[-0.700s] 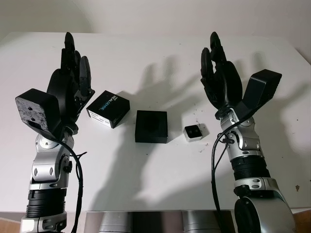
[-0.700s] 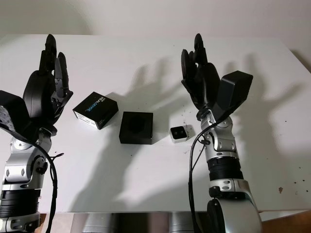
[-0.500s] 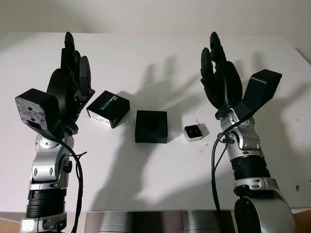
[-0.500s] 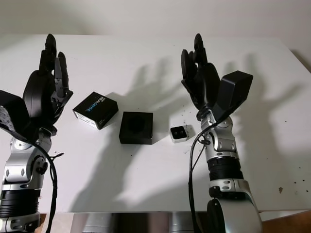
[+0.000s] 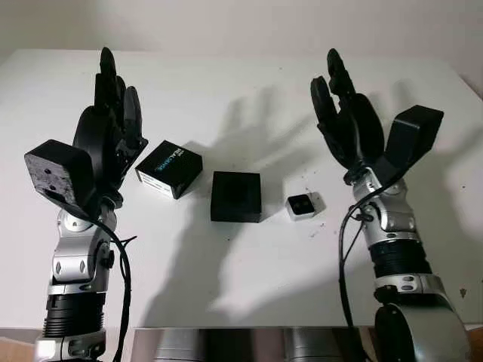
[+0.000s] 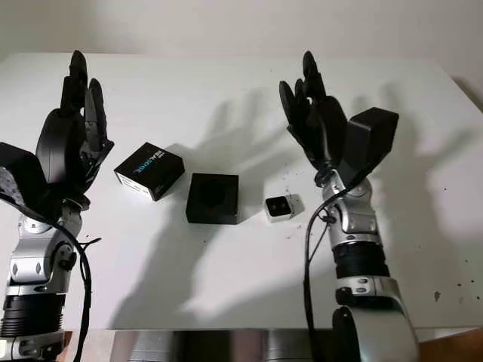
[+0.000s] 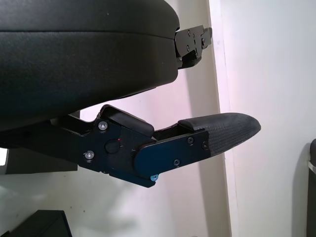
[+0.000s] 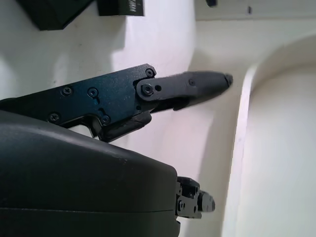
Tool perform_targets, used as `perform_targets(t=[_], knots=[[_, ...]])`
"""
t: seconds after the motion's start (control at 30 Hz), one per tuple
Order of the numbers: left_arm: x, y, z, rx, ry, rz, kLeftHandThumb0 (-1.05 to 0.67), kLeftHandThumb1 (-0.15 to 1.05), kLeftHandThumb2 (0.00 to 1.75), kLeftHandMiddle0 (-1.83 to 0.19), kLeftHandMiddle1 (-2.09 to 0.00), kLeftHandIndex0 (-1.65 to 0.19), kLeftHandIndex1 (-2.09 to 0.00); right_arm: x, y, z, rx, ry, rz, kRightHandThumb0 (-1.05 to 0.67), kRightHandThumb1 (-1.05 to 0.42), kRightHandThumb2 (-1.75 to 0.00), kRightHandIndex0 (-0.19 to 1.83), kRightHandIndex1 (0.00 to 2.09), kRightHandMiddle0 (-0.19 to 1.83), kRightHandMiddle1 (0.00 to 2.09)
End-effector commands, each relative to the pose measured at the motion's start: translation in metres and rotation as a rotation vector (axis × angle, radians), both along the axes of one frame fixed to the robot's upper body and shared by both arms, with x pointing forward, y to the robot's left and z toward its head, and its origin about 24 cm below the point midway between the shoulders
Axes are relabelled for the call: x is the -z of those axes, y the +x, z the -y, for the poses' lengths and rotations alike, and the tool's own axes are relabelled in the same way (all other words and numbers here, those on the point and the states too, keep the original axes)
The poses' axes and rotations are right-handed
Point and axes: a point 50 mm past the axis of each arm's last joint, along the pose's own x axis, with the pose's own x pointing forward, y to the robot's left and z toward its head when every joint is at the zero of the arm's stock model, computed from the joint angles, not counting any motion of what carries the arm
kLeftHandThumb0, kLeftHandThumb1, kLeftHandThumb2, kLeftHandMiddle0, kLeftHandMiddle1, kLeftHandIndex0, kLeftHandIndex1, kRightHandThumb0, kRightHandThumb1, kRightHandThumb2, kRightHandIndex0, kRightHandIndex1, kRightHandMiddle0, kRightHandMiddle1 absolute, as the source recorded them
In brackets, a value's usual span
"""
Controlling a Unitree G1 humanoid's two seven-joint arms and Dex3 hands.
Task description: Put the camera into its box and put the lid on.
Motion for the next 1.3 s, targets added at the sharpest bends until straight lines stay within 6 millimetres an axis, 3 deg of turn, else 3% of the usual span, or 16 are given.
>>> perform_targets(t=[0.0, 0.13, 0.3, 0.57, 0.87, 1.27], knots=[[-0.002, 0.0, 0.0, 0.002, 0.006, 0.014, -0.8, 1.05, 0.69, 0.19, 0.0, 0.19, 0.0, -0.012, -0.007, 0.01, -0.025, -0.091, 0.038, -0.55, -0.95, -0.04, 0.09, 0.14, 0.14, 0.16], [-0.002, 0.001, 0.001, 0.003, 0.019, 0.015, -0.8, 1.05, 0.69, 0.19, 0.0, 0.19, 0.0, -0.037, -0.022, 0.027, -0.069, -0.386, 0.072, -0.45, -0.86, -0.03, 0.23, 0.19, 0.26, 0.21], [-0.002, 0.003, 0.006, 0.025, 0.008, 0.018, -0.78, 1.05, 0.69, 0.19, 0.0, 0.19, 0.0, -0.059, -0.038, 0.033, -0.11, -0.842, 0.167, -0.55, -0.81, -0.05, 0.43, 0.13, 0.45, 0.14], [0.0, 0.004, 0.012, 0.029, 0.007, 0.001, -0.79, 1.05, 0.67, 0.19, 0.0, 0.19, 0.0, -0.055, -0.059, 0.027, -0.19, -1.266, 0.226, -0.51, -0.83, -0.06, 0.41, 0.07, 0.52, 0.09], [-0.001, 0.004, 0.011, 0.034, 0.001, -0.008, -0.79, 1.05, 0.67, 0.19, 0.0, 0.19, 0.0, -0.045, -0.073, 0.016, -0.183, -1.404, 0.273, -0.47, -0.82, -0.06, 0.36, 0.04, 0.44, 0.04], [-0.002, 0.004, 0.008, 0.039, 0.003, -0.011, -0.79, 1.05, 0.67, 0.19, 0.0, 0.19, 0.0, -0.03, -0.079, 0.005, -0.15, -1.371, 0.3, -0.57, -0.87, -0.07, 0.34, 0.05, 0.39, 0.04]])
